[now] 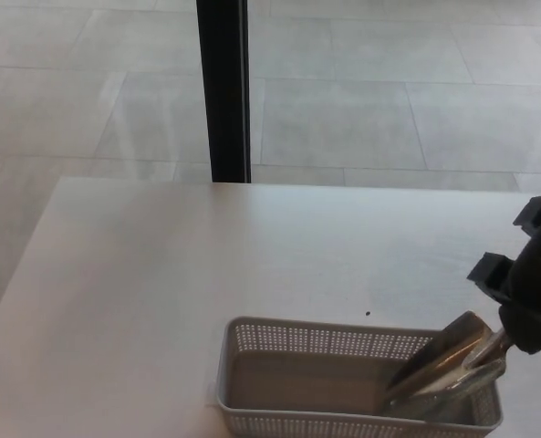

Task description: A garden tool is kept on the righthand side and a container is kept on the lefthand side on a desk infront of the robot. the robot uses its right hand to pick up the garden tool and makes a scooping motion inside the container

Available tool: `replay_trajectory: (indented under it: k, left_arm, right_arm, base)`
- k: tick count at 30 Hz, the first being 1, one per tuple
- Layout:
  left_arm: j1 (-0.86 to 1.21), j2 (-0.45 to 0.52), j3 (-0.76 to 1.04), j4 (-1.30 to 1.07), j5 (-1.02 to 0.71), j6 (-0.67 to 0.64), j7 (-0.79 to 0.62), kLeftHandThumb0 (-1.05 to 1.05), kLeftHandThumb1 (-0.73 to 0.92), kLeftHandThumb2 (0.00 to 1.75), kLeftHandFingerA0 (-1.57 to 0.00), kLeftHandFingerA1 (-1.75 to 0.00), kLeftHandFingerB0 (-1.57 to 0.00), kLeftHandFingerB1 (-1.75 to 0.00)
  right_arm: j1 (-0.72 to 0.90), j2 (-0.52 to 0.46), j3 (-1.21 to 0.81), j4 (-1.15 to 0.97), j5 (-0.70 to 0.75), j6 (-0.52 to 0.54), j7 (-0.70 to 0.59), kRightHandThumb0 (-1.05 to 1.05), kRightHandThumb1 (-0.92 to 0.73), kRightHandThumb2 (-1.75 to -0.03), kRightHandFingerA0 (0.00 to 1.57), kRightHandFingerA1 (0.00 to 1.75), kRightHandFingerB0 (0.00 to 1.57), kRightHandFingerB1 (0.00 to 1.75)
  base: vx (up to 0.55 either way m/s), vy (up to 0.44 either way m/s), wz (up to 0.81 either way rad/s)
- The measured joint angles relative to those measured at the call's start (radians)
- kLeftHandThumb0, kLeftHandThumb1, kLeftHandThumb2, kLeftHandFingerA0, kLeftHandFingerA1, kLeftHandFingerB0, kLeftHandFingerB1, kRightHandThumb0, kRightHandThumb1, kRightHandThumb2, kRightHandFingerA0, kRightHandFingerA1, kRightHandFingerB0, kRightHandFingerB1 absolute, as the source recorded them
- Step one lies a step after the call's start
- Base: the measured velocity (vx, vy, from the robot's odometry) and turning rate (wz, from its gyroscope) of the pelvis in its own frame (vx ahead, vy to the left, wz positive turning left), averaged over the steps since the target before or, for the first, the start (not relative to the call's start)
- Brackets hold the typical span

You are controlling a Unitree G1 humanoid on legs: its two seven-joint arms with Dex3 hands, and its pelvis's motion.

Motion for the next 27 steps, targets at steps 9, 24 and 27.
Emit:
replay_trajectory:
  k: [9,24,27]
  left_arm:
    - [-0.004,-0.001,-0.002,0.002,0.0,0.0,0.0,-0.59,0.62,0.59,-0.58,-0.61,-0.59,-0.49]
    - [-0.011,-0.004,-0.002,0.002,0.0,0.0,-0.001,-0.59,0.62,0.59,-0.57,-0.6,-0.54,-0.46]
    - [-0.009,-0.005,-0.003,0.005,0.0,0.0,-0.001,-0.58,0.63,0.59,-0.58,-0.6,-0.55,-0.47]
  right_arm:
    - [-0.057,0.163,0.075,0.003,-0.058,0.073,0.124,-0.36,-0.75,-0.73,0.87,1.74,0.8,0.97]
    - [-0.053,0.484,0.157,0.029,-0.156,0.258,0.275,-0.35,-0.75,-0.8,0.88,1.74,0.78,0.91]
    - [-0.019,0.53,0.148,0.045,-0.18,0.304,0.257,-0.31,-0.7,-0.92,0.93,1.75,0.78,1.17]
  base:
    - [0.0,0.0,0.0]
    - [0.0,0.0,0.0]
    - [0.0,0.0,0.0]
